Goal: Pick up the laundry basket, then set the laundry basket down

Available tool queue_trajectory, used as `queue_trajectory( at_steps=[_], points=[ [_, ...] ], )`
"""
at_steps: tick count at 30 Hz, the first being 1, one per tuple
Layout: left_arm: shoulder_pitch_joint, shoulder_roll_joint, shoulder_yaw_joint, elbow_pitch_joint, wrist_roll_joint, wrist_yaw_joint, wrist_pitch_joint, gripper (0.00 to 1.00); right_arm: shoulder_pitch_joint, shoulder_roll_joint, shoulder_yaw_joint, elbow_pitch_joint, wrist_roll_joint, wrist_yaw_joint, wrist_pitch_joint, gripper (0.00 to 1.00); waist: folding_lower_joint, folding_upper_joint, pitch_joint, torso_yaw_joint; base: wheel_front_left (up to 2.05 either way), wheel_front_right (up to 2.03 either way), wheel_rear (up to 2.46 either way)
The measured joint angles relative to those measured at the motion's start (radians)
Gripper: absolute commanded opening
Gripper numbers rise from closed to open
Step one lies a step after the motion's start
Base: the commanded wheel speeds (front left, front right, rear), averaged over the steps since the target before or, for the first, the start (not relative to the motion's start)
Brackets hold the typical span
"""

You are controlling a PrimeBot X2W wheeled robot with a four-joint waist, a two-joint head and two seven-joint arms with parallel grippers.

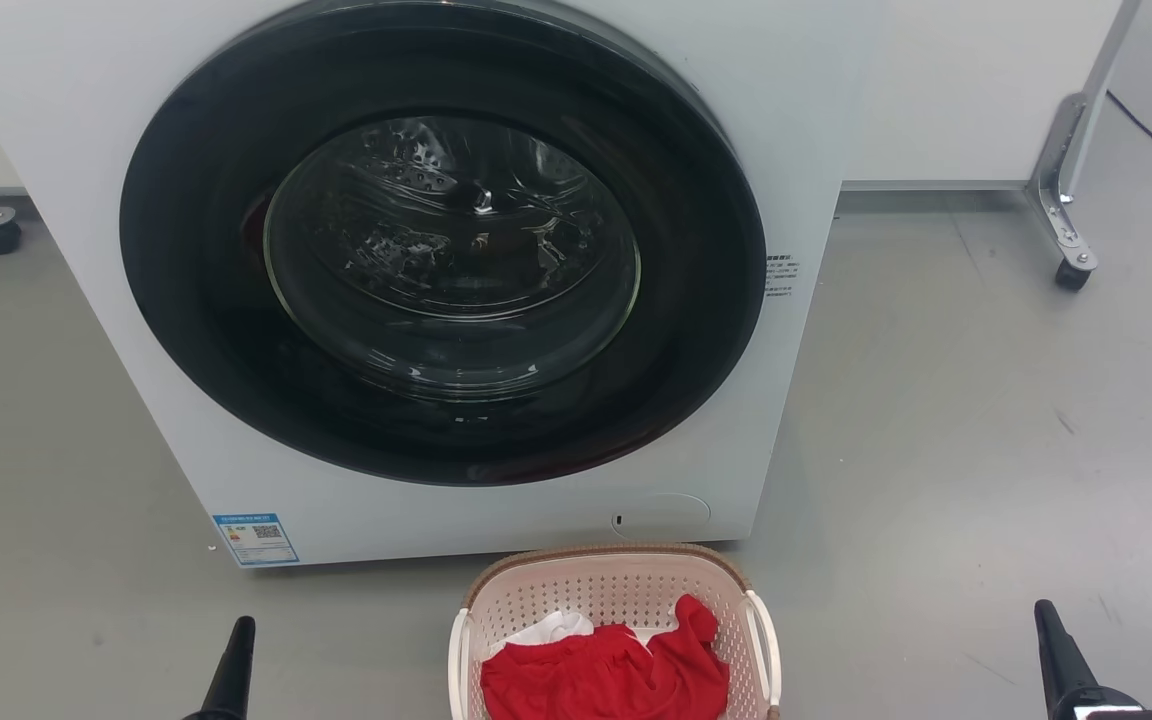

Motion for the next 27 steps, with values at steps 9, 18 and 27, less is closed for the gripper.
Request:
queue_trajectory(
  at_steps=[9,18,27],
  points=[
    [-0.023,-0.002,0.025,0.013,-0.123,-0.026,0.030,0.00,-0.022,0.008,-0.035,0.021,0.122,0.021,0.032,0.00,0.0000,0.0000,0.001,0.001,0.00,0.00,0.00],
    [-0.037,-0.003,0.034,0.020,-0.178,-0.034,0.043,0.00,-0.035,0.012,-0.049,0.030,0.172,0.031,0.042,0.00,0.0000,0.0000,0.002,0.002,0.00,0.00,0.00],
    [-0.037,-0.003,0.034,0.021,-0.178,-0.034,0.043,0.00,-0.035,0.013,-0.049,0.030,0.172,0.031,0.042,0.00,0.0000,0.0000,0.002,0.002,0.00,0.00,0.00]
  ],
)
